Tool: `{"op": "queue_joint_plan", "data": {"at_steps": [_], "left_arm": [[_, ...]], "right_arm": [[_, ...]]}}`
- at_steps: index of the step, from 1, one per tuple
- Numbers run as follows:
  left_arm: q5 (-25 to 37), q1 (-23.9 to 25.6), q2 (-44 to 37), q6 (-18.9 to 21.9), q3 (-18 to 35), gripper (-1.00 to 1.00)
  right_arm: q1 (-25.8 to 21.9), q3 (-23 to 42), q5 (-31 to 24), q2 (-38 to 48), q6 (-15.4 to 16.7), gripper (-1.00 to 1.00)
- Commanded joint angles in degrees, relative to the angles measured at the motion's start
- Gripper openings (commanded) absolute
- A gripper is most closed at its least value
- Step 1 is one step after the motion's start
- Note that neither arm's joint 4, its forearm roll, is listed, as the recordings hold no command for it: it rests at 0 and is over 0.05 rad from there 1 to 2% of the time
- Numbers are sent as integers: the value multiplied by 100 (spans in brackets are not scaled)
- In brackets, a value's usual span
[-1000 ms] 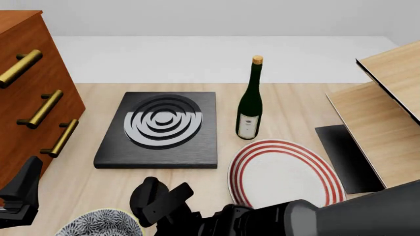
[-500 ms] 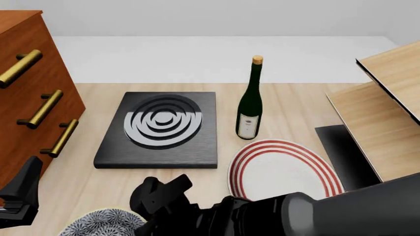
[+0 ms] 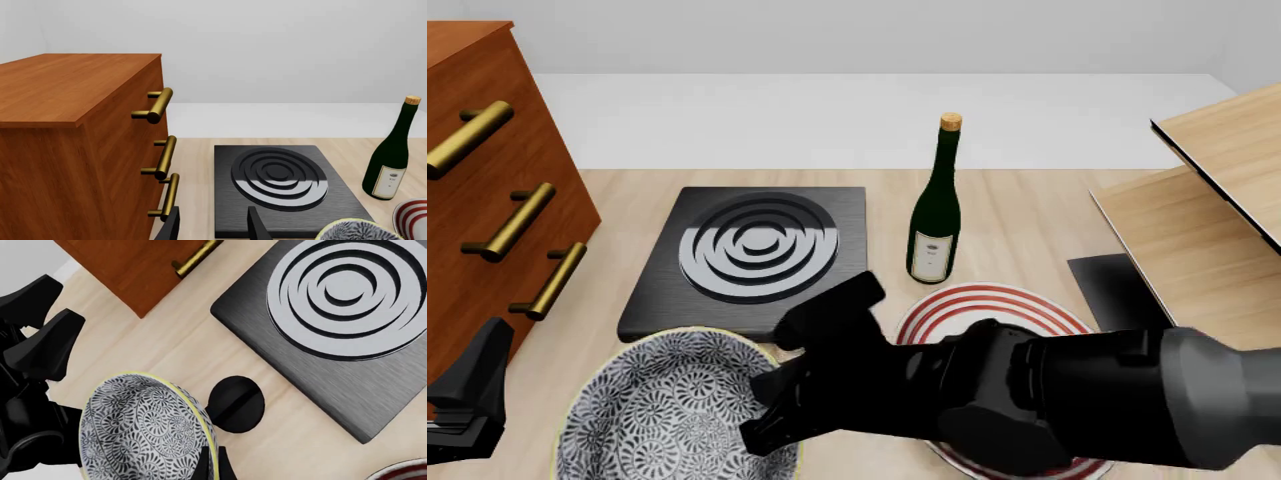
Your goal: Pick up the akita bowl and put it on the plate.
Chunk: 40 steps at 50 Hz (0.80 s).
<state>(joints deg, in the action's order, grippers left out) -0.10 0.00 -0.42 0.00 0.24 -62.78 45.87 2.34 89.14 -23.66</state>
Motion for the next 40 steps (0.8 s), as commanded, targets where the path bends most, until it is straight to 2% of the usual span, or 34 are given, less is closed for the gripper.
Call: {"op": "queue_joint_plan", "data": {"at_steps": [1,8,16,19,24,31,40], "left_arm": [[0,0,0,0,0,100],[0,0,0,0,0,100],[0,0,0,0,0,100],[0,0,0,0,0,100],[0,0,0,0,0,100],[0,0,0,0,0,100],[0,0,0,0,0,100]], "right_arm": [[587,-335,-131,-735,60,-100],[1007,-570,-278,-1094,152,-100],[1613,-1246,21,-1559,-120,-100],[1867,-1392,-29,-1804,-21,-100],[2170,-1623,-120,-2118,-33,-100],[2829,-1789,-548,-2620,2,-100],[3442,-1802,-1020,-2934,246,-100]]}}
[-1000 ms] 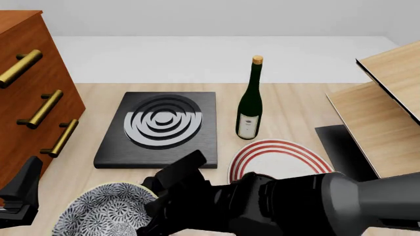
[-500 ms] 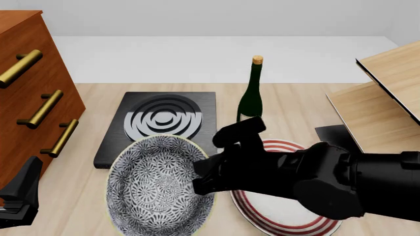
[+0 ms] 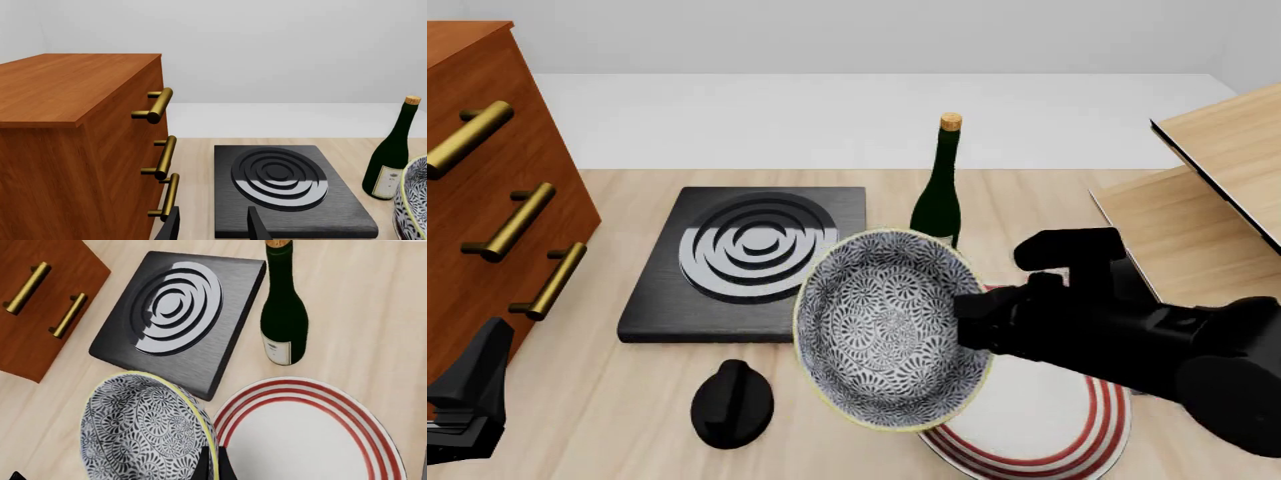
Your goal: Pick up the akita bowl and put it on the plate.
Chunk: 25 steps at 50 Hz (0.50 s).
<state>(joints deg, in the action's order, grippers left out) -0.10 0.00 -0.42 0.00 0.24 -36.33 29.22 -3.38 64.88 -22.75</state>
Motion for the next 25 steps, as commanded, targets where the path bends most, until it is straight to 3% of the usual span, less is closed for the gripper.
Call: {"op": "queue_joint_plan", "data": {"at_steps": [1,11,25], "left_arm": [[0,0,0,0,0,100],[0,0,0,0,0,100],[0,0,0,0,0,100]], "right_arm": [[852,-169,-462,-516,176,-100],[1477,-591,-341,-671,267,-100],[1820,-1076,310,-379,178,-100]]}}
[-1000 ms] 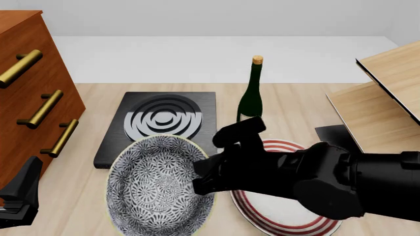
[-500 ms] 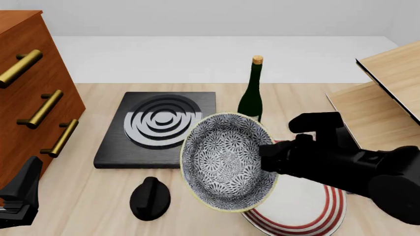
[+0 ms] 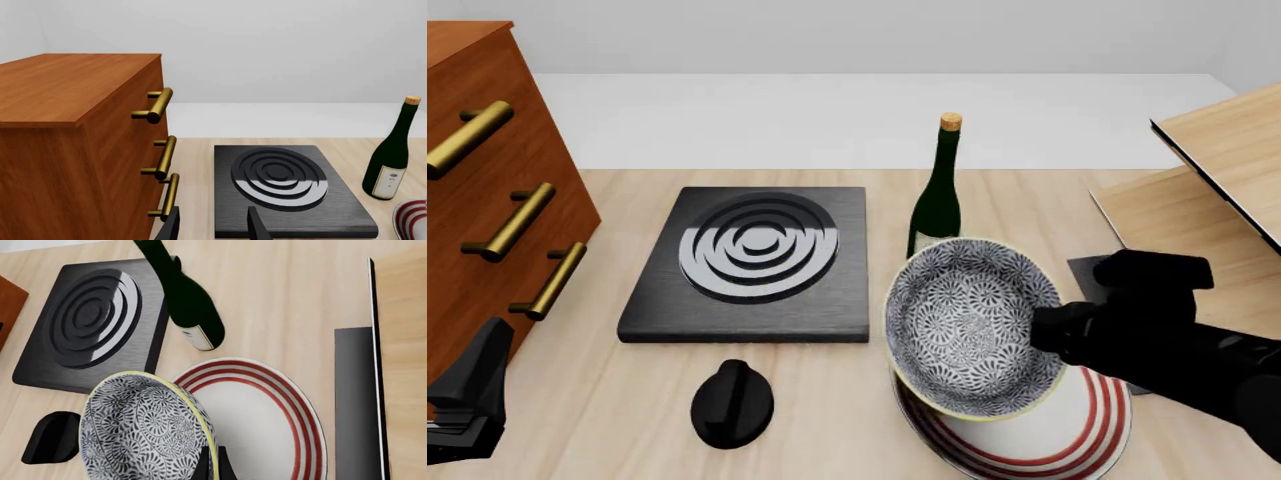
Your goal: Pick up the akita bowl and put it on the plate.
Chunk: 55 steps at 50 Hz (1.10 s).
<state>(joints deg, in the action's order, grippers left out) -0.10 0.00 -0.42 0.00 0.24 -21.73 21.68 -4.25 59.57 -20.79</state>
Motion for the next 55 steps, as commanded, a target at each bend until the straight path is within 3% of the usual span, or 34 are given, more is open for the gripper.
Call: {"op": "queue_joint_plan", "data": {"at_steps": [1,12,22,43,44,55], "left_arm": [[0,0,0,0,0,100],[0,0,0,0,0,100],[0,0,0,0,0,100],[0,0,0,0,0,100],[0,0,0,0,0,100],[0,0,0,0,0,100]], "right_arm": [[398,-324,430,192,11,-100],[744,-636,1080,688,76,-100],[762,-928,1421,925,71,-100],[873,-1039,1571,928,44,-100],[907,-1010,1511,880,71,100],[969,-674,670,109,123,100]]}}
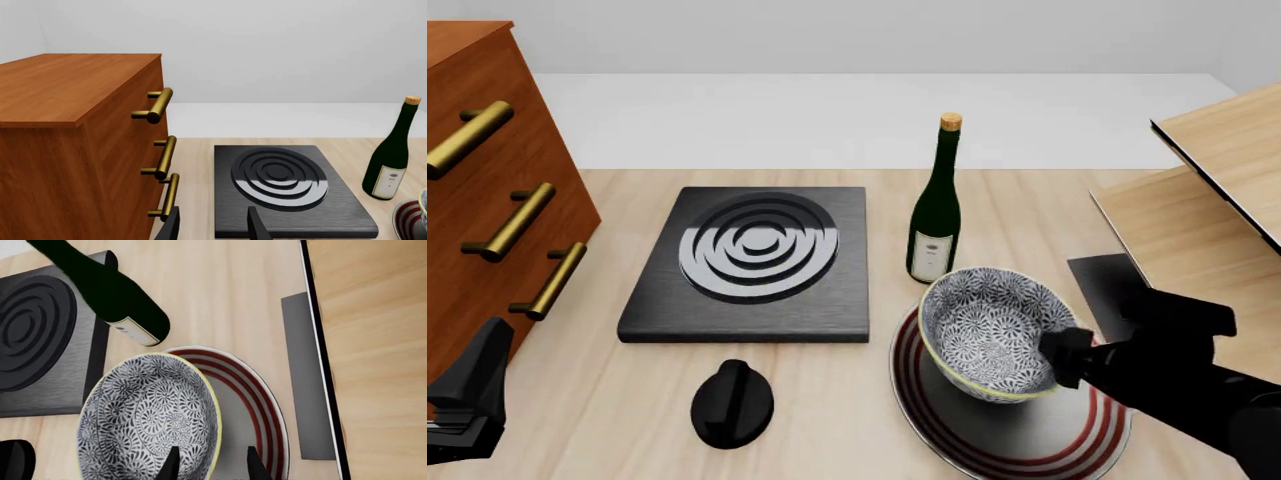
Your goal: Pick up the akita bowl and put it on the plate.
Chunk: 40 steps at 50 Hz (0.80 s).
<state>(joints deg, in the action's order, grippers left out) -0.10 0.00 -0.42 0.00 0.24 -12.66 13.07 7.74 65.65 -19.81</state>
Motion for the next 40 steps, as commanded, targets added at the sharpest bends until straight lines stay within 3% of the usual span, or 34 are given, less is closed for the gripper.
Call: {"op": "queue_joint_plan", "data": {"at_steps": [1,14,32,40], "left_arm": [[0,0,0,0,0,100],[0,0,0,0,0,100],[0,0,0,0,0,100],[0,0,0,0,0,100]], "right_arm": [[93,240,-638,-591,57,100],[182,787,-1697,-1336,460,100],[173,1199,-2414,-1978,1134,100],[169,1508,-3004,-2360,1456,100]]}}
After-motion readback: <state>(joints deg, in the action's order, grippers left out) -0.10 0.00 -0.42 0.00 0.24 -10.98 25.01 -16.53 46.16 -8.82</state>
